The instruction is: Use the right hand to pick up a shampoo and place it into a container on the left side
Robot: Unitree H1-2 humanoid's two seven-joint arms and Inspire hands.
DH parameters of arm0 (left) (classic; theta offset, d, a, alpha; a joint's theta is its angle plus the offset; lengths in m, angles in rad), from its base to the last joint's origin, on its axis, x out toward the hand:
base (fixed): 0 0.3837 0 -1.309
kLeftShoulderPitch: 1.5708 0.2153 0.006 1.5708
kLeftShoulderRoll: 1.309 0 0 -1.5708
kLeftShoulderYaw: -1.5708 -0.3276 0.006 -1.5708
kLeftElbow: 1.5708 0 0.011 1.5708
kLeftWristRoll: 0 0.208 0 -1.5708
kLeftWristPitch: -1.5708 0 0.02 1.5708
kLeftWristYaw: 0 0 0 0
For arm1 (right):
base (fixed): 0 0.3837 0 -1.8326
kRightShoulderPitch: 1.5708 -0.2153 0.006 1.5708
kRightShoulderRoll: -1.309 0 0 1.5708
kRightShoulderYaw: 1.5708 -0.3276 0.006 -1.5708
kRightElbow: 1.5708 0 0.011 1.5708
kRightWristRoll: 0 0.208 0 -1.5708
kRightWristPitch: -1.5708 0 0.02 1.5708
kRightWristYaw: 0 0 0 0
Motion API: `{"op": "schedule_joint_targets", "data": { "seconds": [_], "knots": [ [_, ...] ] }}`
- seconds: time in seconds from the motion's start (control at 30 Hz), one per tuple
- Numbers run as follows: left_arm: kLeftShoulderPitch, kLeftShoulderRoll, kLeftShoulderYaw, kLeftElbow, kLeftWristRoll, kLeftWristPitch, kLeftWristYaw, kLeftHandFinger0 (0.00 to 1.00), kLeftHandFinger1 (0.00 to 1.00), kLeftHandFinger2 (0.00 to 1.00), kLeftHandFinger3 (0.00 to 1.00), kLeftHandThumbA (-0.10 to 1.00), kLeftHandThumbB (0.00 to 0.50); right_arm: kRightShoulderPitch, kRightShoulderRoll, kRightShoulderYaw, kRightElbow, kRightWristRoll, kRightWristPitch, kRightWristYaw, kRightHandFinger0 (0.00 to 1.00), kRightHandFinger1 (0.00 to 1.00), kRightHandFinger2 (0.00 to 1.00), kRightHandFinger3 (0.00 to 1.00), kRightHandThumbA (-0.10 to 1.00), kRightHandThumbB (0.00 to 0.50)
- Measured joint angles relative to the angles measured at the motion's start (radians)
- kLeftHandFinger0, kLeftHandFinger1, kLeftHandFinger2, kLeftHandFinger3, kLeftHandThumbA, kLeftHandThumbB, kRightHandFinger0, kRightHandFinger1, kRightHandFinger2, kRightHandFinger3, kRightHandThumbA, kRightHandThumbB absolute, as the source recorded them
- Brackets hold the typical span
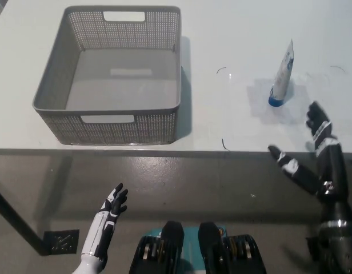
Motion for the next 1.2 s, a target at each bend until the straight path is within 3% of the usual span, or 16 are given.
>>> {"op": "schedule_joint_targets", "data": {
  "seconds": [0.3, 0.87, 1.2],
  "knots": [
    [0.008, 0.0, 0.0, 0.006, 0.0, -0.003, 0.0, 1.0, 1.0, 1.0, 1.0, 0.98, 0.039, -0.178, -0.04, -0.079, 0.192, 0.045, 0.003, -0.016, 1.0, 1.0, 1.0, 1.0, 0.93, 0.261],
    [0.01, 0.0, 0.0, 0.013, -0.002, -0.017, 0.0, 1.0, 1.0, 1.0, 1.0, 0.97, 0.044, -0.382, -0.068, -0.095, 0.518, 0.059, -0.002, -0.044, 1.0, 1.0, 1.0, 1.0, 0.85, 0.23],
    [0.01, 0.0, 0.0, 0.018, -0.002, -0.021, 0.0, 1.0, 1.0, 1.0, 1.0, 0.98, 0.046, -0.452, -0.07, -0.089, 0.666, 0.056, -0.008, -0.064, 1.0, 1.0, 1.0, 1.0, 0.88, 0.27]
  ]
}}
